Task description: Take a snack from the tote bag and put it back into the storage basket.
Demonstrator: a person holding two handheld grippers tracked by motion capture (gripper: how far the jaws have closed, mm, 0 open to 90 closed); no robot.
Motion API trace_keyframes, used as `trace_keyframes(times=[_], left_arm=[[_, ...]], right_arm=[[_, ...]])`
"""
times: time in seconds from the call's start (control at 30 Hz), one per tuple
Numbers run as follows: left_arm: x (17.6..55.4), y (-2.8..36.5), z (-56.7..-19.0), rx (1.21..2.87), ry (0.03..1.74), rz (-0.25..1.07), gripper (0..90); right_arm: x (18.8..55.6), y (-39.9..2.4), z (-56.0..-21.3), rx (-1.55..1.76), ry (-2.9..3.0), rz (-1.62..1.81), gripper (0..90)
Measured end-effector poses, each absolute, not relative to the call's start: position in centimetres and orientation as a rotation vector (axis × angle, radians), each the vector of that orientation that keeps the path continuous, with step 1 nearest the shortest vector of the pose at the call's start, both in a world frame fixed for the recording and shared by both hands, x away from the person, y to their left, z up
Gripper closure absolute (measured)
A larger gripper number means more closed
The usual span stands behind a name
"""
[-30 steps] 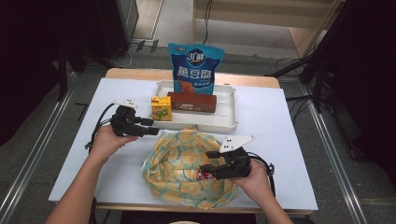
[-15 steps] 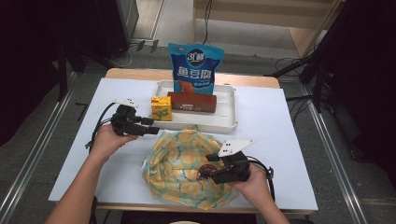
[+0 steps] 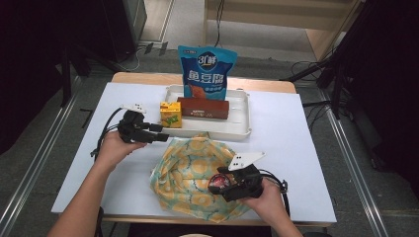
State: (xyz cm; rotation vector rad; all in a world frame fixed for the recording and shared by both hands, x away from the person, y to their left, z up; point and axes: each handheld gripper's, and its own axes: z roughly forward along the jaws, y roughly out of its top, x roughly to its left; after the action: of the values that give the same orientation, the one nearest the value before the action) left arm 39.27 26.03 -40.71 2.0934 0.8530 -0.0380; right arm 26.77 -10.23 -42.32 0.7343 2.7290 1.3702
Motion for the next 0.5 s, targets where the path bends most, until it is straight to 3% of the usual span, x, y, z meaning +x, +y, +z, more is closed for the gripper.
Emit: trace_keyframes(times=[0.5], left_arm=[[39.3,26.0,-40.8,2.103,0.854,-0.037,41.5]], right_arm=[[26.2,-9.7,-43.4,0.721,2.739,1.299,21.5]])
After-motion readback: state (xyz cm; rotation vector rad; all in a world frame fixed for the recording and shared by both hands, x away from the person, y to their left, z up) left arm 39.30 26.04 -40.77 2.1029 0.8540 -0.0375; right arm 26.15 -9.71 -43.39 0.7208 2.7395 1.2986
